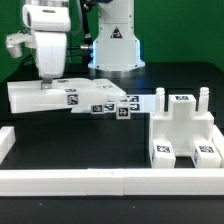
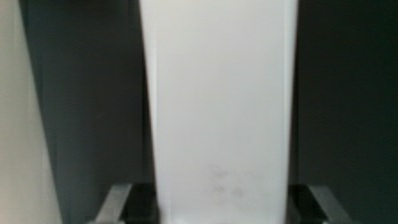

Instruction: Assemble chair

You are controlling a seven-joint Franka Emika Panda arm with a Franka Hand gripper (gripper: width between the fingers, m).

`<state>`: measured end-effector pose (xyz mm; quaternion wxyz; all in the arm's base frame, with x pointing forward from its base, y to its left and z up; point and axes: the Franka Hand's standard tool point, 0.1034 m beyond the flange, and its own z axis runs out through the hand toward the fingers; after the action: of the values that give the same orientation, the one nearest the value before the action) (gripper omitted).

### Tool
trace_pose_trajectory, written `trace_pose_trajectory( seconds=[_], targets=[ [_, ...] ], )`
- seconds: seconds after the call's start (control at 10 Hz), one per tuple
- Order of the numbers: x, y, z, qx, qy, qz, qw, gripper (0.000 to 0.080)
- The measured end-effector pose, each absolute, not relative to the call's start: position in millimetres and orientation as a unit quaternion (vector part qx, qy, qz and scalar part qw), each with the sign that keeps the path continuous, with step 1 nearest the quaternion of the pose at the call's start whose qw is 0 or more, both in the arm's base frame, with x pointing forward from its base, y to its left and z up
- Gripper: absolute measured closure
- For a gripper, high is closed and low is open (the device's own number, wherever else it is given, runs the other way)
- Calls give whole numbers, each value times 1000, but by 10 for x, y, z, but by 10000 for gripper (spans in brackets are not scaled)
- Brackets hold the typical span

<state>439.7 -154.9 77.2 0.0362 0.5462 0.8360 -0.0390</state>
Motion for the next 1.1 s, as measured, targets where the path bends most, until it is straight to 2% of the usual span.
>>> trace_pose_trajectory(
  seconds=[0.1, 0.2, 0.6, 0.7, 1.0, 1.1],
  targets=[
    [4532, -1480, 777, 499, 865, -53, 15, 517],
    [4671, -1421, 758, 424, 903, -66, 5, 517],
    [4607, -1510, 711, 322, 944, -76, -3, 517],
    [4649, -1570, 662, 272, 958, -84, -27, 517],
    [5156, -1622, 627, 127, 980, -104, -109, 517],
    [5187, -1596, 638, 99, 984, -103, -107, 517]
  ],
)
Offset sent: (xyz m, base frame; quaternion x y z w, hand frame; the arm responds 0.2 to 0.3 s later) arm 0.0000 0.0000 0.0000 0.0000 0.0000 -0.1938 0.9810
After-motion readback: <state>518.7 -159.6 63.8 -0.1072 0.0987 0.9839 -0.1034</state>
